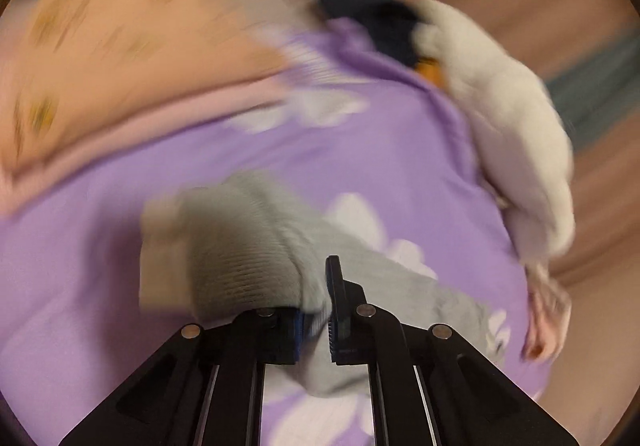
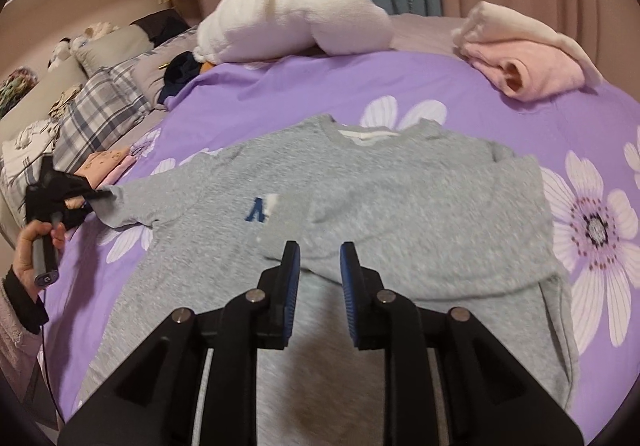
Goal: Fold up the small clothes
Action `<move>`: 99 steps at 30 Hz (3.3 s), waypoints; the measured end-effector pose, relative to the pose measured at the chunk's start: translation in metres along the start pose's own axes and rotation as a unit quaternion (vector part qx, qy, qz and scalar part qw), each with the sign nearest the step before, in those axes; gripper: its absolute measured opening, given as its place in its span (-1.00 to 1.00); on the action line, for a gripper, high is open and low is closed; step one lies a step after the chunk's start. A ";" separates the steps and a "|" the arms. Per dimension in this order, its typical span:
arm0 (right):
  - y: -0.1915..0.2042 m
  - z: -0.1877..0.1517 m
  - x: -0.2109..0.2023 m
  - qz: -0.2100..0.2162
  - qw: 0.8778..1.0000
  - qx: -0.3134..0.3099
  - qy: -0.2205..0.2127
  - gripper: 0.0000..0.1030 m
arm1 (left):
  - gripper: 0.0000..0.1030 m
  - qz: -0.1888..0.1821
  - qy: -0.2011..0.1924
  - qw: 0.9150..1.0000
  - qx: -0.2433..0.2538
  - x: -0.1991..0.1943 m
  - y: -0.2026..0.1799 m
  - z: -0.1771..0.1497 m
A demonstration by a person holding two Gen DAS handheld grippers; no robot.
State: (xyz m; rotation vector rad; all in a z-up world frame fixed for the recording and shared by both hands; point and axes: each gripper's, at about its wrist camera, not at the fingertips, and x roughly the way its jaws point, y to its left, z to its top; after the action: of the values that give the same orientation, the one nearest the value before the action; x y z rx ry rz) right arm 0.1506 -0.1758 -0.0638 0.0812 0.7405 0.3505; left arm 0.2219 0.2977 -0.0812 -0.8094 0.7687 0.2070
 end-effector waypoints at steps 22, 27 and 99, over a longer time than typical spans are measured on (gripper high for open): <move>-0.062 -0.032 -0.028 0.012 0.995 0.094 0.012 -0.30 | 0.22 0.007 0.146 0.884 0.443 0.052 -0.235 -0.224; -0.064 -0.031 -0.024 0.034 0.993 0.116 0.016 -0.20 | 0.72 -0.028 0.161 0.852 0.497 0.034 -0.236 -0.241; -0.065 0.020 0.062 0.033 0.967 0.253 0.029 -0.74 | 0.73 -0.068 0.195 0.939 0.274 -0.020 -0.066 -0.169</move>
State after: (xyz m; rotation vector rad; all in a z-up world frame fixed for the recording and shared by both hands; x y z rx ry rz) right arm 0.2250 -0.2152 -0.1016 0.5806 0.8742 0.2197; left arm 0.1462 0.1332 -0.1043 -0.3659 1.0750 -0.2968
